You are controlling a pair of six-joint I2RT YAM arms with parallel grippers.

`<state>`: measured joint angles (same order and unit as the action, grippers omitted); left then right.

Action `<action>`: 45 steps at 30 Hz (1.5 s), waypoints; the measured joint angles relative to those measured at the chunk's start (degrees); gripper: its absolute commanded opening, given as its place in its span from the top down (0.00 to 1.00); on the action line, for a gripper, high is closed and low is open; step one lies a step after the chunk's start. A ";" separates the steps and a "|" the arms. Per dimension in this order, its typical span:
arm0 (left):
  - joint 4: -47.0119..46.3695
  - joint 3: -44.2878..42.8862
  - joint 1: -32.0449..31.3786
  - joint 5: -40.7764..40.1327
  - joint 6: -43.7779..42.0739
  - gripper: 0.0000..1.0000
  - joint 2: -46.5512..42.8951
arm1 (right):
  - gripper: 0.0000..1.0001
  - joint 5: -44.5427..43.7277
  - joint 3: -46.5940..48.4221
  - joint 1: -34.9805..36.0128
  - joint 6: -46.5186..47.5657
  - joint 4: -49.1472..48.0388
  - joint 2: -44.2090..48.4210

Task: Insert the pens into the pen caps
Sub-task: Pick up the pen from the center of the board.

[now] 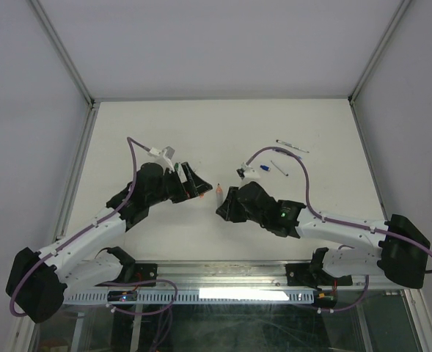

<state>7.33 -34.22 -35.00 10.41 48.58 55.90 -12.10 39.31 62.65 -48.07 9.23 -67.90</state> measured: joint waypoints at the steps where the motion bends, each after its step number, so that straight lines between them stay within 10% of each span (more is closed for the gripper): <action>1: -0.24 0.00 -0.46 -0.11 0.17 0.14 0.37 | 1.00 0.20 0.00 0.00 0.00 -0.57 0.00; 24: -4.35 0.20 -6.34 -2.93 2.97 0.50 5.86 | 1.00 1.88 1.60 0.00 0.48 -10.05 -0.48; 37: -7.37 0.20 -6.84 -2.89 3.45 0.89 5.84 | 1.00 -1.20 1.64 0.17 3.41 -11.89 -1.38; 38: -7.48 0.20 -6.95 -2.97 3.45 0.93 5.84 | 0.88 -1.27 1.64 0.17 3.52 -11.93 -1.38; 43: -7.26 0.13 -7.04 -3.13 2.56 1.00 5.57 | 0.88 -0.96 2.19 0.17 4.94 -10.97 -1.36; 44: -6.99 -0.02 -7.04 -3.17 2.05 1.00 5.33 | 0.51 -0.90 2.51 0.20 5.11 -10.40 -1.31; 45: -6.69 -0.24 -7.04 -3.21 1.49 0.99 4.98 | 0.38 -0.85 2.84 0.22 5.22 -9.86 -1.16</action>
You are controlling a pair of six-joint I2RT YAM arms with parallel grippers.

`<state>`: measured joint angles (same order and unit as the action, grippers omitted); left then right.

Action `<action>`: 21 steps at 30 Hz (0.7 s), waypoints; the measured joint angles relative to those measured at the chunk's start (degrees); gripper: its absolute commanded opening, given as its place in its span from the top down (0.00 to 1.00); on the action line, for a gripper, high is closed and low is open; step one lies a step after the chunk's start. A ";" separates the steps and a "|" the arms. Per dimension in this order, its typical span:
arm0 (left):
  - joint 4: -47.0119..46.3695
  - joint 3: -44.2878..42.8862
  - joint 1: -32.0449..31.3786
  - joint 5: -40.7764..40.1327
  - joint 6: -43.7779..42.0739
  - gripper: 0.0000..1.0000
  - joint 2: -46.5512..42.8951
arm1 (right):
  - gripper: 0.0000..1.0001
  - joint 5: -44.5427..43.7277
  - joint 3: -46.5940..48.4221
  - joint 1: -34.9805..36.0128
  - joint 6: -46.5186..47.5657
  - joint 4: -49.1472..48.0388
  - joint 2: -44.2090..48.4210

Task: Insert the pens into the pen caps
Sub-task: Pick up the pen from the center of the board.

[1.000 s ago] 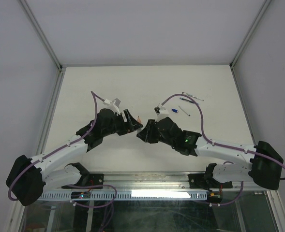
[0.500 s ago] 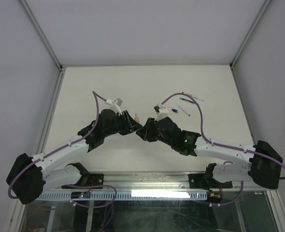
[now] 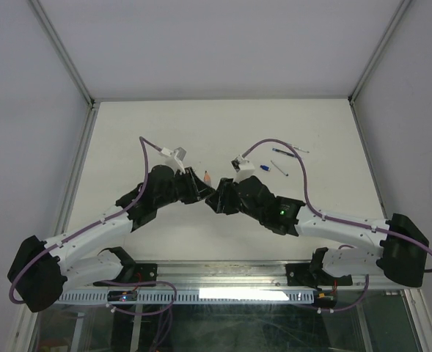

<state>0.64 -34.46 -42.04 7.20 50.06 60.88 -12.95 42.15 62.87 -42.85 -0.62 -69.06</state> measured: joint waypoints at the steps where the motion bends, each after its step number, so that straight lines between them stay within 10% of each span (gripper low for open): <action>1: 0.44 -0.26 -0.02 -0.11 -0.68 0.98 -0.42 | 0.36 0.17 0.37 0.02 0.46 0.87 0.42; 21: 24.22 -6.32 0.09 -5.07 -21.84 1.00 -21.40 | 0.37 -11.08 1.07 -0.15 -8.44 29.81 7.69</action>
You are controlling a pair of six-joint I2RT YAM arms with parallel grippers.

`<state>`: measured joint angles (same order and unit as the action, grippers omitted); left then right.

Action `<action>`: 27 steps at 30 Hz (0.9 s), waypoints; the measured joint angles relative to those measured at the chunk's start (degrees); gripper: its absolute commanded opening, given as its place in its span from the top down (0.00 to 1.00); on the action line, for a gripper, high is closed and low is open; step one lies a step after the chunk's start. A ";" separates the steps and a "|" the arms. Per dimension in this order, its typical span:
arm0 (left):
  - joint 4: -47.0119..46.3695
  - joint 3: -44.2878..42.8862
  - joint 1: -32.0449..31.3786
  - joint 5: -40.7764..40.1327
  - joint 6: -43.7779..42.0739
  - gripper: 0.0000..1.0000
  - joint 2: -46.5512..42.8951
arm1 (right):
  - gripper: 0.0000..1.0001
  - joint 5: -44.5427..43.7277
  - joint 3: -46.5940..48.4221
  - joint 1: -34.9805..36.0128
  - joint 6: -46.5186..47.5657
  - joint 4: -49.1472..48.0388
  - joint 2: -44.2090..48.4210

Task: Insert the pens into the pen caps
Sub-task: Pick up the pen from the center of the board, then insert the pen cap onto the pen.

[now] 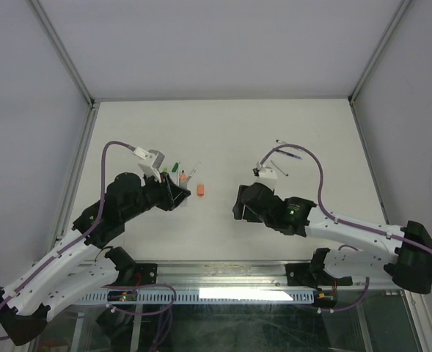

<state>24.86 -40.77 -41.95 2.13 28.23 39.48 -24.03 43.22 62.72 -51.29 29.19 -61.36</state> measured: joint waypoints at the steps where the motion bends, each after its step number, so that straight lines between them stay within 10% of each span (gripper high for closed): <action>1: 1.16 -0.83 0.00 0.02 -0.68 1.00 -0.72 | 0.37 -0.33 0.42 0.00 -0.35 1.18 -1.42; 27: 9.92 -4.33 0.00 -8.55 -3.56 1.00 -13.09 | 0.40 2.75 50.03 -6.10 4.28 12.52 -58.25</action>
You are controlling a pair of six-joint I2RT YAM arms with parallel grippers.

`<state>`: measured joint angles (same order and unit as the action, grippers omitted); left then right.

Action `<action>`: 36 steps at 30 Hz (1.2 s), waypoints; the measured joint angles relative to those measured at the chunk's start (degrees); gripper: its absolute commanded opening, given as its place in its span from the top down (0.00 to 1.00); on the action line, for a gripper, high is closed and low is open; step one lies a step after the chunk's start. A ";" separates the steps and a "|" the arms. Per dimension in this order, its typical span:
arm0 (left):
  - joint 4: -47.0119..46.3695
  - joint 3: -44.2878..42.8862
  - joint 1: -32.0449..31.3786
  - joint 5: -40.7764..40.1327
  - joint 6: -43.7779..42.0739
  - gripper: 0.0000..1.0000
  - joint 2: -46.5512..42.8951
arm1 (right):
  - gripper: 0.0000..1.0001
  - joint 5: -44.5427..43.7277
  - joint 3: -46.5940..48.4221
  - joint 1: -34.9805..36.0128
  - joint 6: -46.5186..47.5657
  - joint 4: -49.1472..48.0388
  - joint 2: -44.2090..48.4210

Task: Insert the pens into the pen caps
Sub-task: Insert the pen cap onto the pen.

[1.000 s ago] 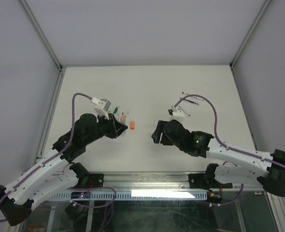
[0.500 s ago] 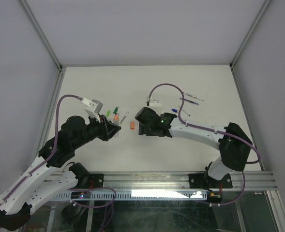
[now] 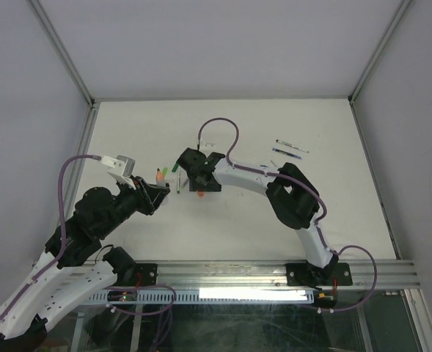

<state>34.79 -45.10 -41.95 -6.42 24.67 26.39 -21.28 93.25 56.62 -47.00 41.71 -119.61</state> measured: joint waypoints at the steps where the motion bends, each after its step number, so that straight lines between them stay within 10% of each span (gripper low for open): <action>1: 0.02 0.00 0.00 -0.17 0.00 1.00 -0.04 | 0.41 0.15 0.55 -0.28 0.04 0.26 -0.74; 24: 0.09 0.04 0.00 -1.27 0.02 1.00 0.22 | 0.79 1.42 9.46 -1.60 1.53 5.25 -8.41; 36: 0.37 0.04 0.00 -1.66 0.02 1.00 0.79 | 0.81 2.08 -16.57 -1.55 3.98 1.11 9.01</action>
<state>35.16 -45.06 -41.95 -8.08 24.69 27.18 -19.20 76.69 55.07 -43.03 42.83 -110.61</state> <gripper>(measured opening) 0.196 0.296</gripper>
